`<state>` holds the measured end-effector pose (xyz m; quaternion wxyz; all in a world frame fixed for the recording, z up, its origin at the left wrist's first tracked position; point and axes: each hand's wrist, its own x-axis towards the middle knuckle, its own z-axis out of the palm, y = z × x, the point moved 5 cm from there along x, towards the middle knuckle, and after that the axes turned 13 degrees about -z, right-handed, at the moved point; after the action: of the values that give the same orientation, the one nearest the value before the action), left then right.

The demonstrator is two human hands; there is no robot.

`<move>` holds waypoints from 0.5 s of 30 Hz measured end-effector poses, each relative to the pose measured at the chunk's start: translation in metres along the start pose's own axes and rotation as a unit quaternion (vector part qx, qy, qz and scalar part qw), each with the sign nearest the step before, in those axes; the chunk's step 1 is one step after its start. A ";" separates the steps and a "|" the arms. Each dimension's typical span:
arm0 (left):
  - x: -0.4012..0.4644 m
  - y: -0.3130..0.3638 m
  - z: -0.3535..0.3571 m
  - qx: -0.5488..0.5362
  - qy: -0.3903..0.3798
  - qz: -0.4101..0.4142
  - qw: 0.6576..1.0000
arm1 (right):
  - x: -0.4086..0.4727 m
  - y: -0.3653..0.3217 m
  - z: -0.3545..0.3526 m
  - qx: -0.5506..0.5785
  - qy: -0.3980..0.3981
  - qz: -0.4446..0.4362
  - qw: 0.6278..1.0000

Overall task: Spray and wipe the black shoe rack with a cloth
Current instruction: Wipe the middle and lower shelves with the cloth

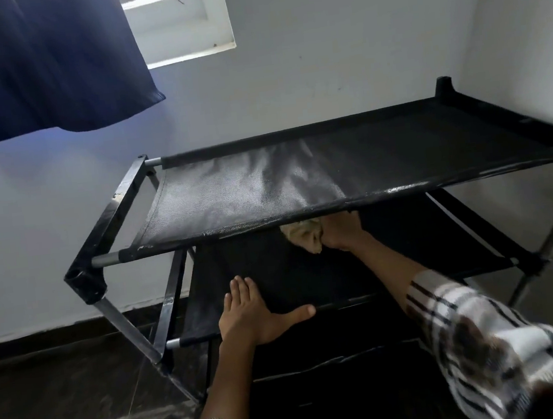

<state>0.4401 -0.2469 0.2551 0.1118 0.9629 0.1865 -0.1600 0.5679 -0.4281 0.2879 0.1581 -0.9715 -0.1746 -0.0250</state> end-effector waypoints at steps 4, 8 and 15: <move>-0.002 0.000 -0.001 0.010 -0.004 -0.003 1.000 | -0.053 0.001 0.004 0.033 -0.168 -0.063 0.983; -0.005 0.001 -0.002 0.017 -0.003 -0.002 1.000 | -0.088 0.009 -0.003 0.068 -0.198 -0.080 0.975; 0.000 0.003 -0.001 0.026 0.001 0.018 1.000 | -0.037 0.009 0.012 -0.004 -0.060 -0.054 0.997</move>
<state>0.4414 -0.2498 0.2566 0.0897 0.9687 0.1651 -0.1620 0.5363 -0.4449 0.2697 0.1420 -0.9611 -0.2358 0.0239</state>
